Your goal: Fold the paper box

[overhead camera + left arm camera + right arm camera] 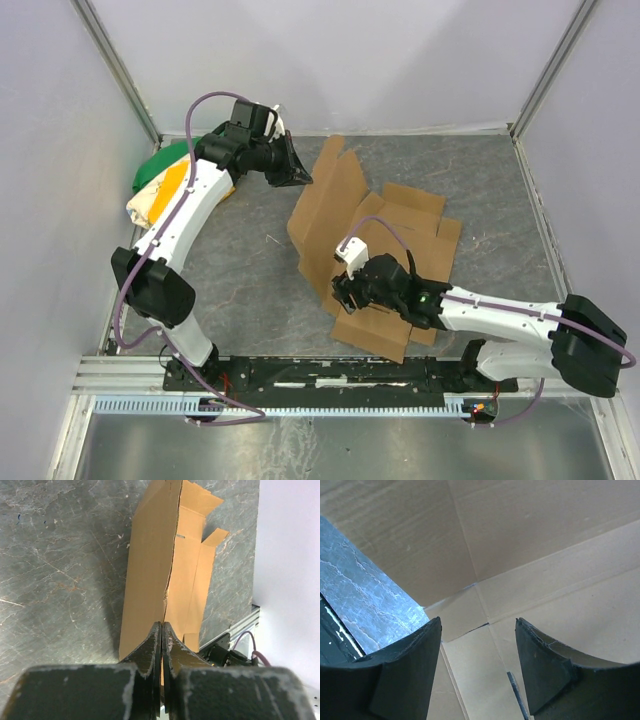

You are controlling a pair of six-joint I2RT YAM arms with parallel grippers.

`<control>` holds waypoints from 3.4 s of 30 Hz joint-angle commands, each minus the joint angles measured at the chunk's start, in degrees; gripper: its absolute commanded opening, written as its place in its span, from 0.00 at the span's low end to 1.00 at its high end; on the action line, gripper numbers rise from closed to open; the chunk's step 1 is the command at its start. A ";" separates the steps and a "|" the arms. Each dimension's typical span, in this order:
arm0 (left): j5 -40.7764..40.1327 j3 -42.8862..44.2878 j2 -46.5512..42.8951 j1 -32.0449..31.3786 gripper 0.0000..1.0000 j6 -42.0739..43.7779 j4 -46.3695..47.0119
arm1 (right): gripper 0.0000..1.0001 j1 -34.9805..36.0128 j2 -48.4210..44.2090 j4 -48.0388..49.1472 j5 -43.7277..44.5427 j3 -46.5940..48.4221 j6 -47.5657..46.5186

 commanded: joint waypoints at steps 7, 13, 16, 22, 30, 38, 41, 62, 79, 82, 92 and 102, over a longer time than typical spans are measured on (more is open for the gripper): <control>1.62 5.10 -1.41 0.99 0.03 -5.41 2.87 | 0.68 4.45 2.22 3.04 0.58 1.20 -1.75; 1.32 4.59 -1.14 1.07 0.03 -5.62 2.87 | 0.68 6.66 3.06 4.73 2.02 -0.46 -0.77; 1.74 4.37 -0.93 1.08 0.03 -5.70 2.87 | 0.68 7.38 2.97 5.02 3.51 -0.87 -0.45; 2.51 3.82 -1.16 1.10 0.03 -5.49 2.86 | 0.68 7.65 6.71 5.68 7.82 -0.08 -0.87; 2.63 3.84 -0.99 1.04 0.03 -3.70 1.24 | 0.57 7.57 8.88 10.16 15.19 -1.75 -0.11; 2.48 3.72 -1.10 1.09 0.03 -1.40 -0.98 | 0.44 6.48 3.89 10.32 20.36 -3.88 1.31; 2.87 3.36 -1.31 1.08 0.03 -1.41 -0.99 | 0.42 5.96 3.10 9.50 20.39 -4.08 1.28; 5.31 2.28 -1.99 0.99 0.03 -2.92 1.37 | 0.14 -6.08 -1.02 1.04 0.92 2.80 8.18; 6.18 3.50 -0.48 1.01 0.03 -3.91 1.81 | 0.61 -4.68 3.16 -3.96 -18.43 3.51 -2.58; 6.25 3.26 -0.48 0.99 0.03 -3.91 1.84 | 0.61 -3.97 7.20 -2.73 -19.06 4.72 -3.53; 6.42 3.21 -0.51 0.98 0.03 -4.21 1.77 | 0.60 -2.37 12.88 6.32 -10.72 4.52 -2.49; 6.79 2.47 -1.31 0.98 0.03 -3.91 1.35 | 0.47 -2.66 16.31 10.59 1.82 3.57 -0.42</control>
